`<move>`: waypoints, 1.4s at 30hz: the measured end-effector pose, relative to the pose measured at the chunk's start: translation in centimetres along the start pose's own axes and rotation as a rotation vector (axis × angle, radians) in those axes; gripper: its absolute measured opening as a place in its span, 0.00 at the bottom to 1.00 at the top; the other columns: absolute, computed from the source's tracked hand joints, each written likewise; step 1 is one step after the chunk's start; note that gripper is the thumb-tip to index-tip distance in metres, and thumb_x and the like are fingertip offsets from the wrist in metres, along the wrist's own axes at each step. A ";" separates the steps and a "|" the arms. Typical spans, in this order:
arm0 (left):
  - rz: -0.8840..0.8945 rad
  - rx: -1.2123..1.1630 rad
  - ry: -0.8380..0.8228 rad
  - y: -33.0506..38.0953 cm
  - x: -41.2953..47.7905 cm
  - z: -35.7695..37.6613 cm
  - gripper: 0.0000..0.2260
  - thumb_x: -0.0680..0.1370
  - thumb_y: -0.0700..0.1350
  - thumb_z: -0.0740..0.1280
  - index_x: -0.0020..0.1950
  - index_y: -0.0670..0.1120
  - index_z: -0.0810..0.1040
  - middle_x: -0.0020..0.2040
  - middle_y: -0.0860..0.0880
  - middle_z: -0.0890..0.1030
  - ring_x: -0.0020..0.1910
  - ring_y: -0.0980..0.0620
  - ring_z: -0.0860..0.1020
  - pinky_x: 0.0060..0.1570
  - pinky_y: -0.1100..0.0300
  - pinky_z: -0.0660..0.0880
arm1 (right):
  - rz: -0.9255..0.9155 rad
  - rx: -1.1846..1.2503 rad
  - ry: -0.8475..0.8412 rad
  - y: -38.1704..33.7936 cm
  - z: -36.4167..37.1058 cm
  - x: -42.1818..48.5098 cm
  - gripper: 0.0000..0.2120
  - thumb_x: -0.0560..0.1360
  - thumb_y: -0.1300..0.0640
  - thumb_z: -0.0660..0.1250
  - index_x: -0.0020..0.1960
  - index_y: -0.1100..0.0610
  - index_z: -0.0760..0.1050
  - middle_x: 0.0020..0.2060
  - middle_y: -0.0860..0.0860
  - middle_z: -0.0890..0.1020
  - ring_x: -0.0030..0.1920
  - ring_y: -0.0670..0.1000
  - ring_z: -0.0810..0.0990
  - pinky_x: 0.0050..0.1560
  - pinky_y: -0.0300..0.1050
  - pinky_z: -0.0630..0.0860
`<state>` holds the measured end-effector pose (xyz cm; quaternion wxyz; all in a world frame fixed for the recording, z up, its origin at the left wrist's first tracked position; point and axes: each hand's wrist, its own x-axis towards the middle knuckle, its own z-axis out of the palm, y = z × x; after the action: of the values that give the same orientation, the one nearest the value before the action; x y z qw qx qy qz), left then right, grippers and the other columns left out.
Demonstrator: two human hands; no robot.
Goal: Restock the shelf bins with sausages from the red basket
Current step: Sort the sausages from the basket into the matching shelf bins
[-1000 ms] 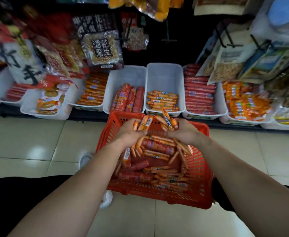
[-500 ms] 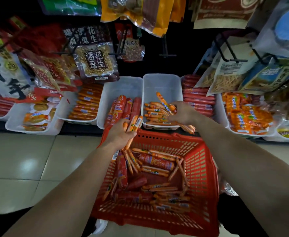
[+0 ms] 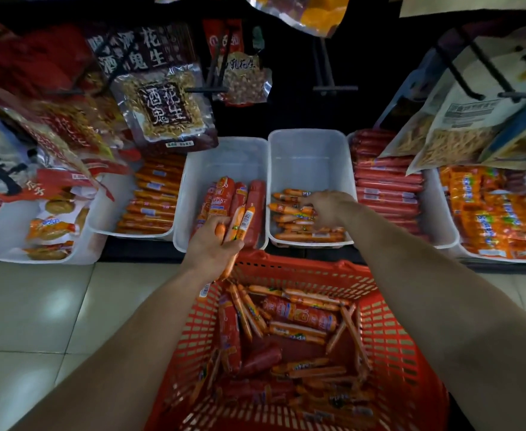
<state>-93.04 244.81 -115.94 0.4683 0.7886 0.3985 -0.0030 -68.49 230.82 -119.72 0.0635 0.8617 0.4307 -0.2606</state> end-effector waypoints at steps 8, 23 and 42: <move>-0.018 0.014 0.026 -0.4 0.8 0.7 0.20 0.77 0.45 0.73 0.67 0.49 0.73 0.56 0.52 0.79 0.56 0.50 0.77 0.53 0.56 0.73 | -0.016 0.108 -0.016 0.7 1.2 0.5 0.37 0.68 0.48 0.78 0.74 0.43 0.67 0.68 0.49 0.75 0.67 0.55 0.73 0.65 0.49 0.70; -0.020 0.008 0.038 -0.4 0.8 0.9 0.21 0.77 0.46 0.73 0.68 0.50 0.72 0.57 0.54 0.76 0.57 0.52 0.75 0.54 0.56 0.71 | -0.004 0.565 0.137 0.6 3.3 0.1 0.22 0.72 0.58 0.74 0.64 0.44 0.78 0.64 0.46 0.79 0.63 0.49 0.78 0.66 0.43 0.73; 0.118 0.198 -0.023 3.2 3.9 1.1 0.25 0.75 0.47 0.75 0.70 0.51 0.72 0.60 0.52 0.78 0.57 0.51 0.77 0.57 0.55 0.73 | -0.007 0.234 0.243 2.6 1.0 -3.5 0.16 0.78 0.45 0.65 0.64 0.46 0.77 0.61 0.50 0.79 0.60 0.55 0.78 0.58 0.50 0.76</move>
<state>-87.95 245.70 -115.68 0.3919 0.8530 0.3438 -0.0236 -68.61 226.39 -119.13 -0.0908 0.8868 0.4049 -0.2033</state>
